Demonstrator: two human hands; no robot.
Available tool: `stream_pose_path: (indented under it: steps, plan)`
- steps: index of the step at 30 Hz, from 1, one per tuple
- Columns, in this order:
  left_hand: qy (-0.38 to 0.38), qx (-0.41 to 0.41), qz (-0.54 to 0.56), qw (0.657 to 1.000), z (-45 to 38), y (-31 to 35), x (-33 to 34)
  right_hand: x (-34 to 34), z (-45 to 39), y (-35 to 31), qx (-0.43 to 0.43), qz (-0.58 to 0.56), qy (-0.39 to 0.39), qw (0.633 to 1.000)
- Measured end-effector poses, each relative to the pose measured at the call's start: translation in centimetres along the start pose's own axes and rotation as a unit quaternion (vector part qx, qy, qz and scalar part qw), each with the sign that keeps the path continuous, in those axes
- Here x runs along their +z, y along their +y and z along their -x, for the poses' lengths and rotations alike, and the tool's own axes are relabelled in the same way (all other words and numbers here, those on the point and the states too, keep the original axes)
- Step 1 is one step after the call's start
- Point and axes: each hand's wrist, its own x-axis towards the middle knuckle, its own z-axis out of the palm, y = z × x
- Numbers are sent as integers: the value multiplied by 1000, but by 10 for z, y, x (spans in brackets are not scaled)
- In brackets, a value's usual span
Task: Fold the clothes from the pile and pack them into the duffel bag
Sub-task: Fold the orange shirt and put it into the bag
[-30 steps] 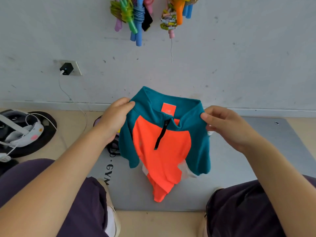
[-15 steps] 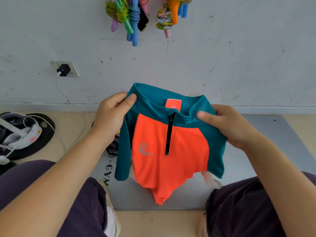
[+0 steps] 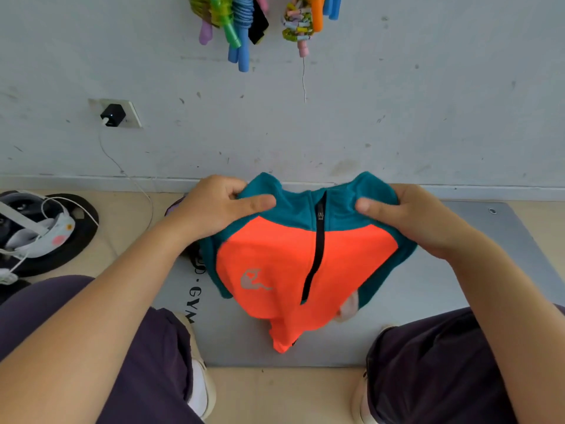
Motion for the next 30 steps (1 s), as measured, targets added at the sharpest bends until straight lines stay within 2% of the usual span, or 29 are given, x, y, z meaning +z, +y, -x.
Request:
stream_pose_path:
  steps: [3, 5, 8, 10, 12, 13, 15, 17, 19, 21, 22, 24, 26, 28, 30]
  plan:
    - [-187, -60, -68, 978, 4, -6, -13, -9, 5, 0, 66, 99, -161, 980]
    - [-249, -67, -113, 960, 8, -13, -17, -12, 5, 5, 99, 135, -196, 966]
    - [-193, -62, -70, 977, 9, -13, -20, -15, 7, 10, 83, 94, -163, 979]
    - [-141, -59, 67, 986, 8, -11, -20, -14, 7, 10, 53, 5, -128, 990]
    - [-94, -65, 212, 971, 10, -4, -18, -11, 5, 10, 39, -61, -87, 994]
    - [-64, -65, 234, 968, 9, -3, -16, -9, 3, 10, 38, -80, -74, 993]
    - [-17, -57, 189, 980, 8, -5, -14, -6, 5, 6, 42, -80, -86, 992]
    - [-36, -65, 127, 989, 8, -5, -17, -8, 7, 5, 52, 2, -147, 988]
    - [-142, -82, 15, 986, 10, -6, -24, -11, 8, 6, 80, 126, -187, 971]
    - [-241, -102, -111, 959, 14, -8, -23, -14, 7, 8, 105, 166, -167, 966]
    - [-246, -109, -130, 954, 14, -10, -23, -16, 6, 9, 99, 152, -153, 971]
    - [-208, -101, -94, 968, 13, -12, -24, -19, 9, 9, 62, 91, -143, 984]
    - [-149, -74, -4, 986, 11, -13, -30, -20, 12, 7, 31, 1, -136, 990]
    - [-118, -49, 115, 985, 11, -10, -33, -21, 13, 7, 30, -92, -114, 989]
    - [-106, -35, 191, 975, 11, -8, -32, -20, 13, 8, 43, -119, -91, 988]
